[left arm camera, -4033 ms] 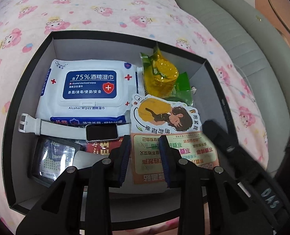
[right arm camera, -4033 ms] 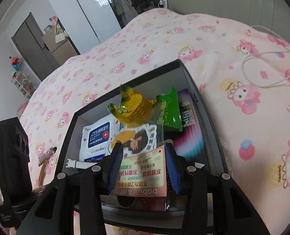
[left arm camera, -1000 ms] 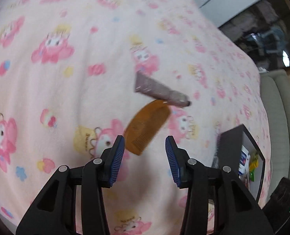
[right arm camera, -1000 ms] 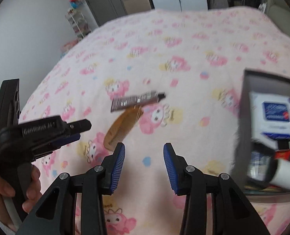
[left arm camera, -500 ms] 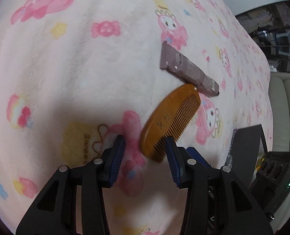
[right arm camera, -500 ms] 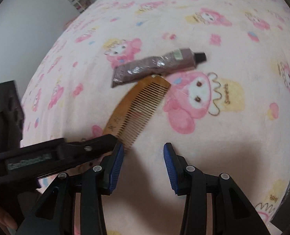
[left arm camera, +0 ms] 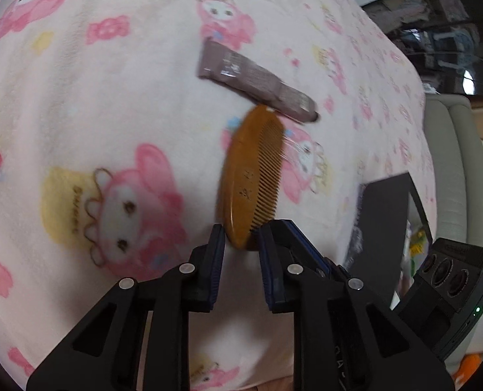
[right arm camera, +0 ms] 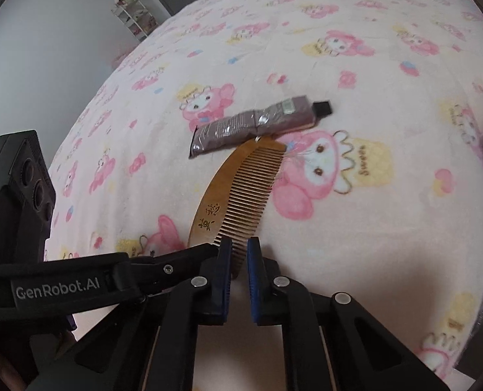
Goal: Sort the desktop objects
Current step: 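Move the right tool to the wooden comb and close on it, then lift the wooden comb by its end with the right tool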
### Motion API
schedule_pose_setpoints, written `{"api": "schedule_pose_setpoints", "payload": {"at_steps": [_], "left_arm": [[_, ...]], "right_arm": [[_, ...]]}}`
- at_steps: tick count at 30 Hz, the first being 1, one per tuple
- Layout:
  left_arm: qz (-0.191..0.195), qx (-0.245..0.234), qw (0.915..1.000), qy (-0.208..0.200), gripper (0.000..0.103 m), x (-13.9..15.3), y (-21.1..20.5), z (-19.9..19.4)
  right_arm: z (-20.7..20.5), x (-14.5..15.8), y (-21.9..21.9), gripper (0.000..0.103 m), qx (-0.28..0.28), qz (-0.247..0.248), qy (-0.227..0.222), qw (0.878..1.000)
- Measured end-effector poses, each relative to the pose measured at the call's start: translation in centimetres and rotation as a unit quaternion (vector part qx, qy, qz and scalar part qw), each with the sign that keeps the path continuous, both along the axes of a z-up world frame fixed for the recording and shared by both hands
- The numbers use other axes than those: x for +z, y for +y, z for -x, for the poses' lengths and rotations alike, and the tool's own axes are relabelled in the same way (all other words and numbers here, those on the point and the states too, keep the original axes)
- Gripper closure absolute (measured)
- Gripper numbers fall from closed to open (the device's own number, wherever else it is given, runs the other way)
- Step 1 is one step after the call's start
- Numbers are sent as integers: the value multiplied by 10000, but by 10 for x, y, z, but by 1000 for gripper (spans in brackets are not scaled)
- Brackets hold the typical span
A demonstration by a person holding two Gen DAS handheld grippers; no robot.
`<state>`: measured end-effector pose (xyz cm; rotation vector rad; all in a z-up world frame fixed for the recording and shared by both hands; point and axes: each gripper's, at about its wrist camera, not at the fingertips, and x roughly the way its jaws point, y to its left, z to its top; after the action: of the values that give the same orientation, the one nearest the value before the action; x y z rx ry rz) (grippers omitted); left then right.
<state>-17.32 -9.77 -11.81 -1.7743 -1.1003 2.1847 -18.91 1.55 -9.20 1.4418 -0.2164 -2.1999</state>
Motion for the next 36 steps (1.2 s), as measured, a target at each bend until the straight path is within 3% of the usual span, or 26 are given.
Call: {"api": "schedule_pose_setpoints", "payload": {"at_steps": [3,7,10,13,15,18,26,31,36], "left_arm": [[-244,-30,9996,118,81,7,2,-4],[227,474,9986,-5,79,-4,-19,8],[23,763,9967,-263,79,-28,-28,17],[-242,783,9961,-335,79,-41,-26,16],[-132,670,9973,-271,79,-38,-19,18],[-33,406,9990,-207,79,-29,-12,17],[132,-93,9998,-143,79,-20,8,17],[34,231,9997,-84,79,-17,-6,10],[-118,625,9980,-16,79,-13,-24,1]], "right_arm": [[-9,8,15,97,-64,142,11,9999],[-6,5,25,97,-182,256,-145,9994],[8,-11,22,94,-347,355,-462,9977],[20,-28,13,89,-360,397,-667,9963],[23,-34,7,89,-272,466,-677,9962],[15,-26,6,98,-180,494,-453,9976],[-20,-4,31,102,-65,449,-155,9988],[-32,2,39,102,-110,339,-135,9993],[-20,-9,37,101,-271,518,-448,9973]]}}
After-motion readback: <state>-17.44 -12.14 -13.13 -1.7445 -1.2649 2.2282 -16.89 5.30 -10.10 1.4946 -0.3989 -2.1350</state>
